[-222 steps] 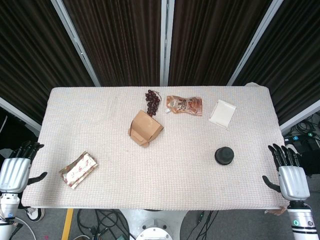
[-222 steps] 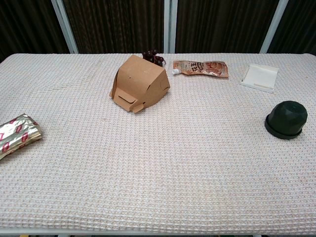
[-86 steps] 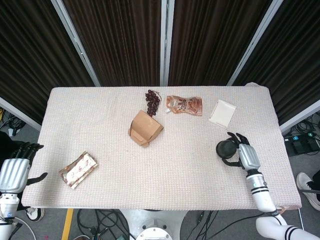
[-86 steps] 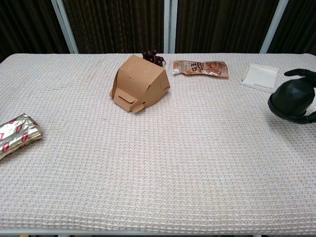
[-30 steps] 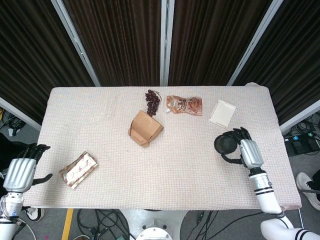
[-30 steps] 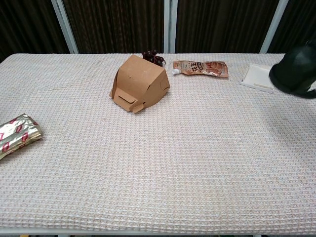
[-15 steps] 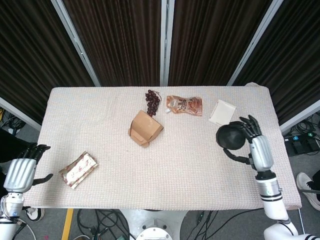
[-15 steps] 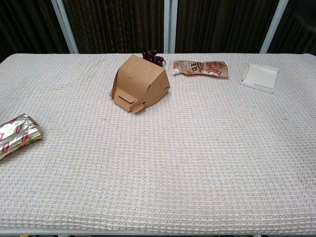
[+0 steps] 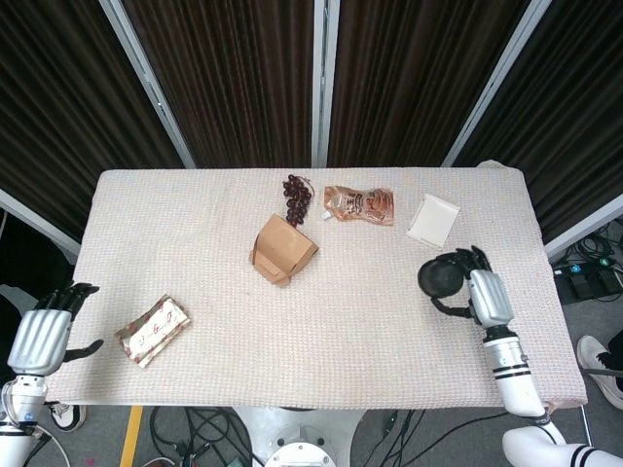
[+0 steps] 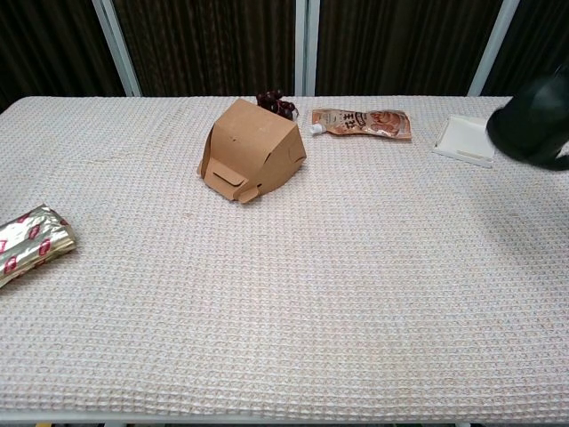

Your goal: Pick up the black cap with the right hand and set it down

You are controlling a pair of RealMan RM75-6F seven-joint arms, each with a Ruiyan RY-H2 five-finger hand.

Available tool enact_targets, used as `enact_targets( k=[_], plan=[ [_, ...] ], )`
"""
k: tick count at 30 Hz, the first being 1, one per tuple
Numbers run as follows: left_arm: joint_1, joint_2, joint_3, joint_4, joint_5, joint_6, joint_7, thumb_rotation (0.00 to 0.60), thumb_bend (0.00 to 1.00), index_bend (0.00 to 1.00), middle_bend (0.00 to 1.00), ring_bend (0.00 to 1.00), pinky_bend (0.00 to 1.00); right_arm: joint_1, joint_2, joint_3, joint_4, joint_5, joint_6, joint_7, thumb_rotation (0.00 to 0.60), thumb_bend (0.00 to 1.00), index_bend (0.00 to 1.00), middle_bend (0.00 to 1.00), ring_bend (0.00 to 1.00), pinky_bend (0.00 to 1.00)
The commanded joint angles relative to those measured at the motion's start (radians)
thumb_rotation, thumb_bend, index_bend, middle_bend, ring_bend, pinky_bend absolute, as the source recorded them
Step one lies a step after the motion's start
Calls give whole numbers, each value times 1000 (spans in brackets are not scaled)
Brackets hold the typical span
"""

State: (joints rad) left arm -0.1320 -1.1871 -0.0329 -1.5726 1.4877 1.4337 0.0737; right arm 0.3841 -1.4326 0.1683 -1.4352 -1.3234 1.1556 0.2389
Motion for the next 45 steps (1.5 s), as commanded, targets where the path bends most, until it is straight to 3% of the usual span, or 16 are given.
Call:
enact_targets(
  k=[1, 10, 16, 20, 25, 28, 33, 36, 45],
  plan=[
    [0, -2, 0, 1, 3, 2, 0, 600, 36, 215, 192, 124, 284, 44, -25, -8, 35, 98, -97, -130, 600, 148, 426, 491, 125, 0],
    [-2, -5, -6, 1, -7, 2, 5, 600, 36, 215, 192, 125, 284, 92, -23, 5, -117, -14, -70, -151, 600, 148, 426, 491, 125, 0],
    [-2, -2, -8, -4, -14, -1, 12, 600, 36, 215, 192, 124, 283, 148, -61, 6, -187, -76, -75, -249, 600, 147, 426, 491, 125, 0],
    [-1, -1, -6, 0, -10, 1, 2, 600, 35, 215, 193, 124, 283, 100, -1, 30, -130, -3, -12, -299, 600, 147, 426, 491, 125, 0],
    [-2, -9, -4, 5, -8, -2, -4, 600, 35, 215, 192, 124, 283, 33, 98, 44, -53, 119, -19, -246, 600, 148, 424, 491, 125, 0],
    [-4, -16, -3, 3, -5, -4, 1, 600, 36, 215, 193, 125, 283, 52, 87, 29, -87, 82, -47, -231, 600, 148, 425, 490, 125, 0],
    [-3, -8, -3, -5, -10, -4, 16, 600, 36, 215, 192, 124, 283, 141, -34, 13, -153, -14, -96, -264, 600, 148, 426, 490, 125, 0],
    [-2, -1, -7, -4, -17, -4, 10, 600, 36, 215, 192, 124, 283, 143, -65, 16, -144, -22, -70, -274, 600, 148, 427, 489, 126, 0],
    [1, -9, 5, 21, -13, -11, -15, 600, 35, 215, 193, 125, 283, 11, 41, 16, 22, 111, -29, -105, 600, 149, 426, 489, 125, 0]
  ],
)
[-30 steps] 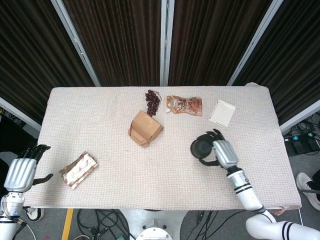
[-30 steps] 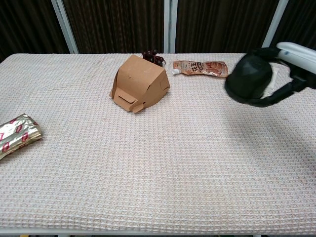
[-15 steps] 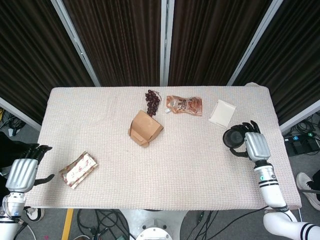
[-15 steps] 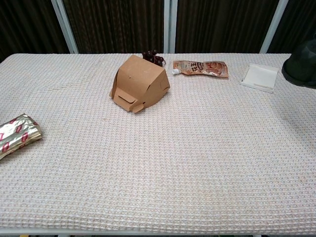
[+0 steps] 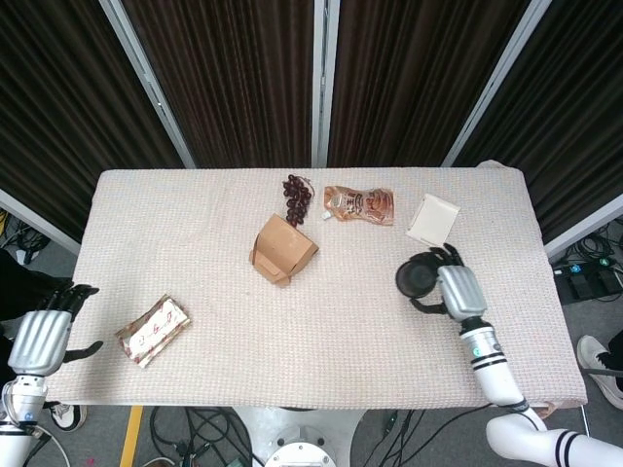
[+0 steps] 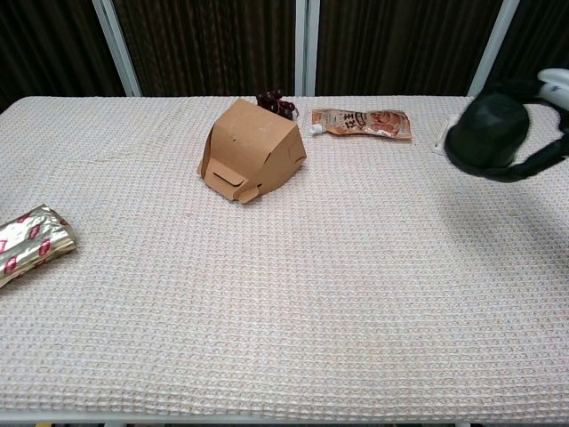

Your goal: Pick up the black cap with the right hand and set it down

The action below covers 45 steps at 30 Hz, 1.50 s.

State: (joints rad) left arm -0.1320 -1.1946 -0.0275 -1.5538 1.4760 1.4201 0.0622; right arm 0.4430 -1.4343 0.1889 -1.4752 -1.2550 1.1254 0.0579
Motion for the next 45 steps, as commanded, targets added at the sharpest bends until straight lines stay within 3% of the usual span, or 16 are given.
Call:
enact_targets(
  k=[1, 8, 15, 22, 33, 40, 45],
  plan=[
    [2, -2, -2, 2, -2, 3, -5, 600, 35, 215, 192, 124, 283, -47, 41, -14, 63, 30, -5, 82, 600, 149, 426, 489, 125, 0],
    [5, -2, -1, 0, -2, 8, 3, 600, 36, 215, 192, 124, 284, 38, -66, -57, 11, -110, -52, 16, 600, 147, 427, 489, 126, 0],
    [10, 3, -1, 15, -10, 6, -21, 600, 35, 215, 193, 125, 283, -2, -81, -52, 126, 3, -70, 16, 600, 147, 428, 489, 126, 0],
    [3, -13, 4, 22, 3, -4, -19, 600, 36, 214, 193, 125, 284, -23, -73, -76, 164, -11, -76, 43, 600, 148, 428, 489, 125, 0],
    [9, -10, 0, 29, -7, 4, -26, 600, 35, 224, 192, 124, 284, -11, -126, -66, 233, 0, -107, 58, 600, 148, 425, 481, 125, 0],
    [13, -17, 0, 44, -2, 11, -36, 600, 36, 229, 193, 124, 284, -6, -133, -67, 248, 9, -134, 50, 600, 125, 381, 453, 114, 0],
    [17, -13, -1, 48, -4, 15, -44, 600, 36, 230, 193, 125, 284, 0, -121, -78, 245, -2, -158, 49, 600, 48, 295, 369, 56, 0]
  ],
)
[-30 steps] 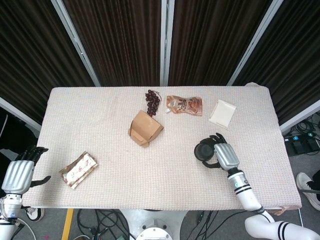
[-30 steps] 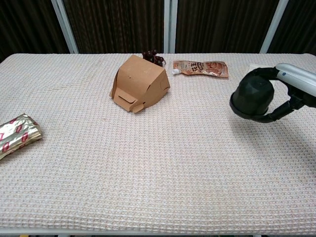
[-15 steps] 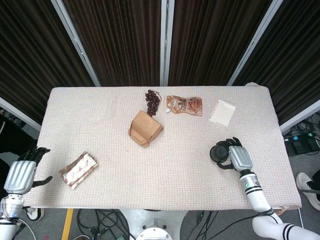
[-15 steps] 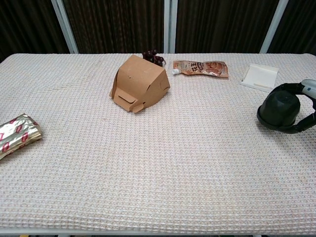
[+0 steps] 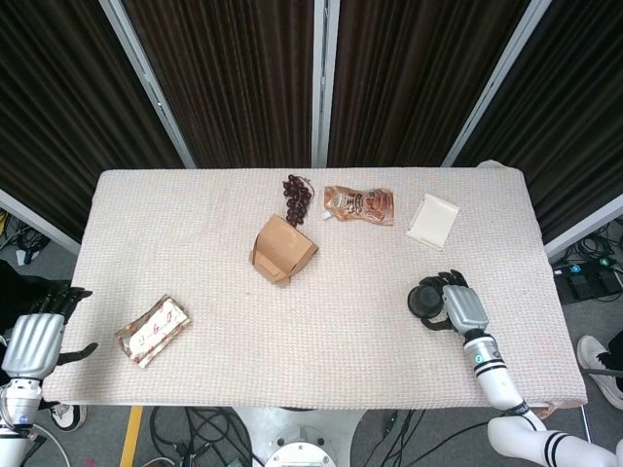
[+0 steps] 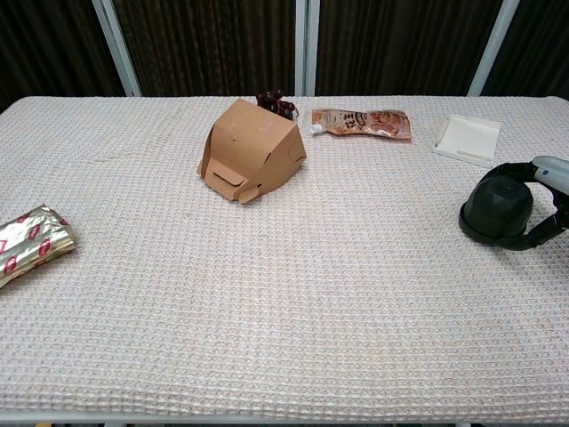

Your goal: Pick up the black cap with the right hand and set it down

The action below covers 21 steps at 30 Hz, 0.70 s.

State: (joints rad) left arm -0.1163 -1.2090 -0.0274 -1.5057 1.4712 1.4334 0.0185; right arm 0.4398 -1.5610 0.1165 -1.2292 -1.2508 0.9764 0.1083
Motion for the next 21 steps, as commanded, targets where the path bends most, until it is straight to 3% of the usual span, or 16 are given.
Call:
enact_targets(
  k=[1, 8, 21],
  plan=[
    [2, 1, -1, 0, 1, 4, 0, 600, 36, 230, 193, 125, 284, 4, 8, -9, 0, -10, -11, -3, 600, 23, 274, 342, 37, 0],
    [4, 3, -2, 0, -3, 4, 1, 600, 36, 229, 193, 125, 284, 0, 18, -15, -6, -27, -9, 11, 600, 0, 184, 268, 0, 0],
    [2, 3, -4, -6, 0, 3, 5, 600, 36, 230, 193, 124, 284, -14, 63, -2, -57, -39, 28, 33, 600, 0, 162, 272, 0, 0]
  ],
)
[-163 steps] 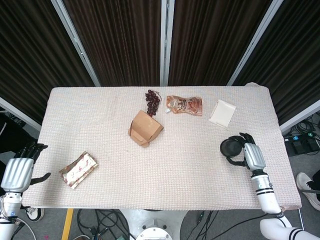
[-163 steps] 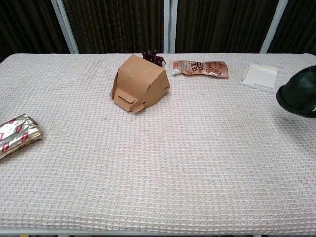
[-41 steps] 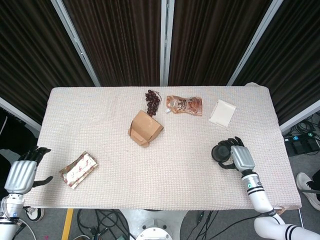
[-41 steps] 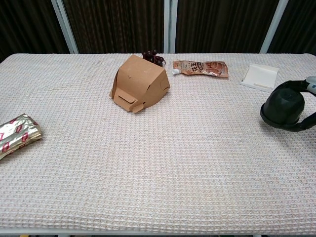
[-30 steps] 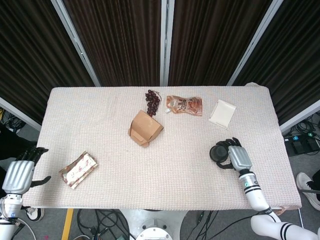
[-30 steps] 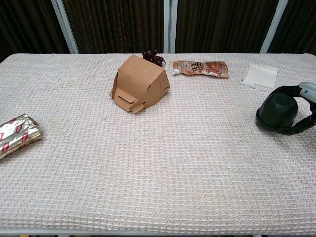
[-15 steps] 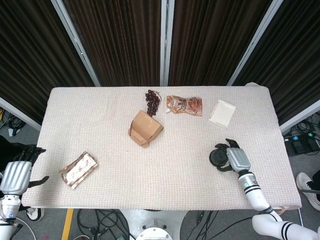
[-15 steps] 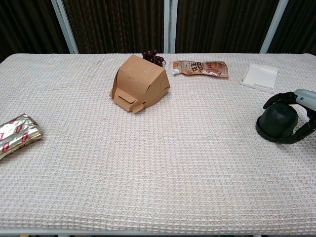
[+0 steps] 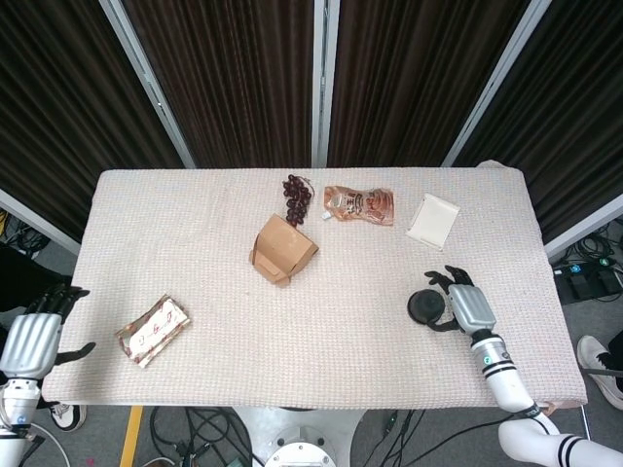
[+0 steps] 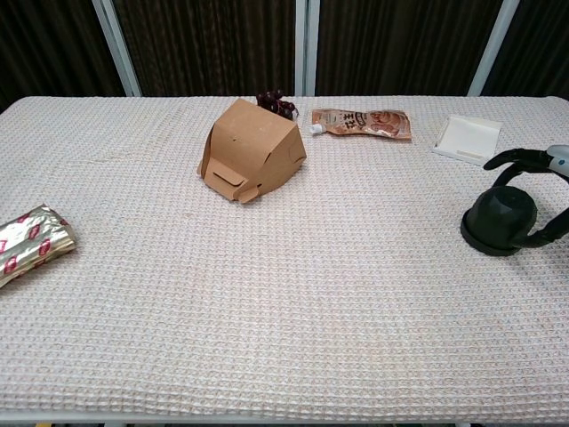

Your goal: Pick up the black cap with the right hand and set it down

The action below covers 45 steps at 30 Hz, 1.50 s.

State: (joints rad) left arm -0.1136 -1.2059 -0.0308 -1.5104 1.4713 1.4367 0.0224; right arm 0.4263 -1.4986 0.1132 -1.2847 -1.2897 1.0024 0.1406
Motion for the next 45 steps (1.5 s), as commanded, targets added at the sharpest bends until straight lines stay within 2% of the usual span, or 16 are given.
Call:
enact_targets(
  k=[1, 7, 13, 28, 36, 45],
  plan=[
    [-1, 1, 0, -2, 1, 0, 2, 600, 36, 229, 193, 124, 284, -1, -1, 3, -1, 1, 3, 0, 600, 0, 161, 281, 0, 0],
    [0, 4, -1, -7, 0, 0, 4, 600, 36, 230, 193, 124, 284, -3, -16, 10, 5, 6, 16, -5, 600, 27, 204, 364, 5, 0],
    [0, 6, -2, -9, 2, 4, 3, 600, 35, 230, 193, 124, 284, -4, -15, 16, 1, 5, 25, -3, 600, 49, 246, 398, 27, 0],
    [-2, 9, -3, -17, 4, 3, 9, 600, 36, 230, 193, 125, 284, -32, 43, 43, -54, -20, 105, 63, 600, 55, 255, 408, 34, 0],
    [-3, 9, -4, -21, 6, 4, 15, 600, 36, 229, 193, 125, 284, -84, 72, 28, 16, 20, 102, 126, 600, 55, 255, 408, 34, 0],
    [-5, 11, -3, -37, 8, 3, 38, 600, 36, 230, 193, 124, 284, -109, 34, 2, 123, 13, 78, 185, 600, 56, 255, 402, 34, 0]
  ],
)
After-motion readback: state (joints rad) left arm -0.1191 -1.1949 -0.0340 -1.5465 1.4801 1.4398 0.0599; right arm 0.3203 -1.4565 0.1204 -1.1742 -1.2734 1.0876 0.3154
